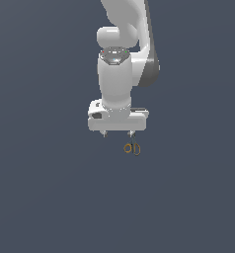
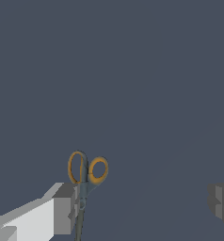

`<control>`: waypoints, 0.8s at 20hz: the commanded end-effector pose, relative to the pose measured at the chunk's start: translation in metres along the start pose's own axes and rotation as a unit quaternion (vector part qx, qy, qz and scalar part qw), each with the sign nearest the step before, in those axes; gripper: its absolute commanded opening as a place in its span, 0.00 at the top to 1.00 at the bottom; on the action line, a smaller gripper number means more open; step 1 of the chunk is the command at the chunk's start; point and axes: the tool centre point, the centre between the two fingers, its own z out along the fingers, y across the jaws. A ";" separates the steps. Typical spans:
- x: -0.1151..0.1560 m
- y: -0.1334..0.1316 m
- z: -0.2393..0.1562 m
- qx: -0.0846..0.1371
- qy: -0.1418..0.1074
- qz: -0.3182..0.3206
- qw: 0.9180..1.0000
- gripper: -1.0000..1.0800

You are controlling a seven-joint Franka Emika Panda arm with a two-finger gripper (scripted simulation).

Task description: Pick up the object and move it to a goal position.

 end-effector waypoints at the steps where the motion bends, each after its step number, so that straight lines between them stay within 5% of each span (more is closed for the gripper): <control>1: 0.000 0.000 0.000 0.000 0.000 0.000 1.000 0.04; 10: -0.003 0.039 0.012 -0.009 -0.004 0.026 1.000 0.04; 16: -0.004 0.037 0.013 -0.009 -0.004 0.028 1.000 0.04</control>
